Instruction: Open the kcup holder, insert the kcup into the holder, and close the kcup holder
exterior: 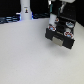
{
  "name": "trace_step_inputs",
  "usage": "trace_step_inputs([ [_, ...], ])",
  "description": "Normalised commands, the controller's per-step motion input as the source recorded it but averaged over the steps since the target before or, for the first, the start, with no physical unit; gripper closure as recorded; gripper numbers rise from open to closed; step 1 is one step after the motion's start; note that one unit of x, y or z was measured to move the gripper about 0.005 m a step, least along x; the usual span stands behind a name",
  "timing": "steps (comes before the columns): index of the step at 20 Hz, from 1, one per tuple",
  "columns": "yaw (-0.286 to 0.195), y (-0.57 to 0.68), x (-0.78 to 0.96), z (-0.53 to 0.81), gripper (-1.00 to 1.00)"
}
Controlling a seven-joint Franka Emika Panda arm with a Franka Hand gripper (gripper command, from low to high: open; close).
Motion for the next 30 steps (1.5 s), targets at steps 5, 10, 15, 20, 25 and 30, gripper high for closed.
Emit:
trace_step_inputs([
  [5,0.004,0.35,0.35,0.15,1.00],
  [10,0.018,0.64,0.49,0.12,1.00],
  [15,0.024,0.13,0.12,0.02,-1.00],
  [20,0.057,-0.16,-0.09,0.00,-1.00],
  [25,0.018,-0.06,-0.14,0.00,-1.00],
  [30,0.024,-0.05,-0.17,0.00,-1.00],
])
